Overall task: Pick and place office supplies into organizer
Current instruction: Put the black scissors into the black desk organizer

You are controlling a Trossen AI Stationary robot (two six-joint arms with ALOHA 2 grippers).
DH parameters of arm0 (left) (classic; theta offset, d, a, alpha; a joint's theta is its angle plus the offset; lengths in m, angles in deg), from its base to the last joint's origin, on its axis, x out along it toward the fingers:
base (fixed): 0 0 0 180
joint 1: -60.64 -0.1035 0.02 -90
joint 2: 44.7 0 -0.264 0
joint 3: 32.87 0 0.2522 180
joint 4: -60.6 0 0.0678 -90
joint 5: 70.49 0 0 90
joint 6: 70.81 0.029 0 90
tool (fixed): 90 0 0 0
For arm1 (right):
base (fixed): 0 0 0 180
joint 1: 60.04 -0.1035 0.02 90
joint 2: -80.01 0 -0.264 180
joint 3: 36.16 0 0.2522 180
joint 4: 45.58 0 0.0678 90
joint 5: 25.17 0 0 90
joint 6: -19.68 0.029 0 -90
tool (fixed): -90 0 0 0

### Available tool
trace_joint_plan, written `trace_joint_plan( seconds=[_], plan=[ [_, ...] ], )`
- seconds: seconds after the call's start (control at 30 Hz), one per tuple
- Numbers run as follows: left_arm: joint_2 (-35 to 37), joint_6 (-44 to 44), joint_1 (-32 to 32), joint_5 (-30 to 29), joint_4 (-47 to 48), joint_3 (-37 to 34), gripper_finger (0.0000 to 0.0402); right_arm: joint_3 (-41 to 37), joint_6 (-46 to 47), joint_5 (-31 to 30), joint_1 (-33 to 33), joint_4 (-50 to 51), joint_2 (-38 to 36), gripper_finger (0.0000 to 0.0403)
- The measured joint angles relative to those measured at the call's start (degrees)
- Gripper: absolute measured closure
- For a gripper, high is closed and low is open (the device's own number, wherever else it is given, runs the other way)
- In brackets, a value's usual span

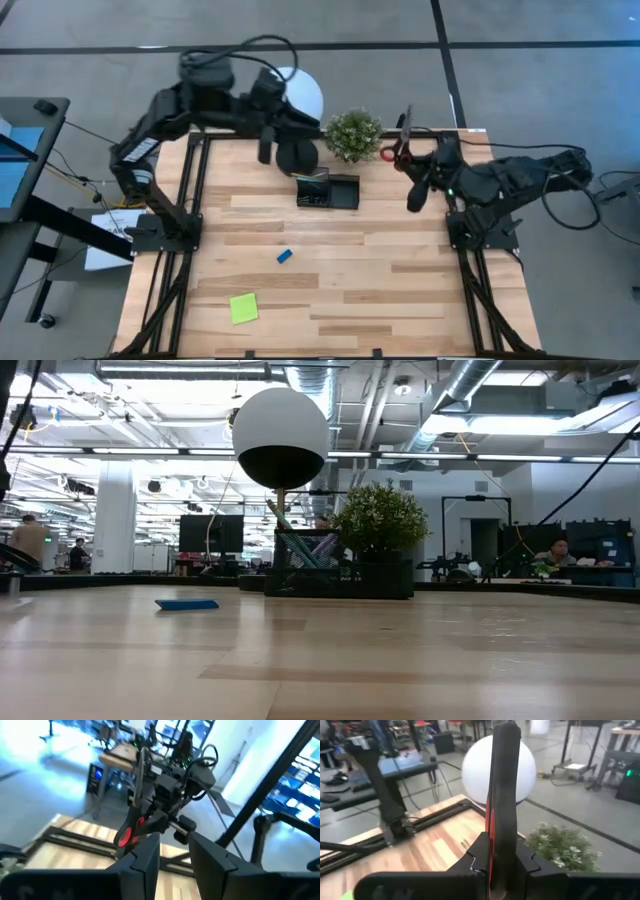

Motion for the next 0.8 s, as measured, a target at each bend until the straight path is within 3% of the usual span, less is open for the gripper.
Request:
trace_joint_plan(
  seconds=[0.23, 0.43, 0.63, 0.8],
  plan=[
    [3.81, 0.74, 0.0, -1.95, 0.16, 0.0, 0.0304, 9.47, -3.93, 20.76, 13.3, 7.78, 6.28, 0.0379],
    [4.94, 0.98, 0.0, -1.97, 0.76, -0.02, 0.0303, 21.18, -5.67, 39.7, 23.17, 27.69, 18.65, 0.0379],
    [5.33, 1.37, 0.0, -1.38, 1.76, -0.07, 0.0303, 30.96, -9.28, 53.63, 27.11, 46.15, 29.75, 0.0379],
    [6.33, 3.99, 0.0, -1.4, 1.4, -0.07, 0.0303, 33.89, -9.98, 63.63, 28.44, 50.49, 37.34, 0.0379]
  ],
)
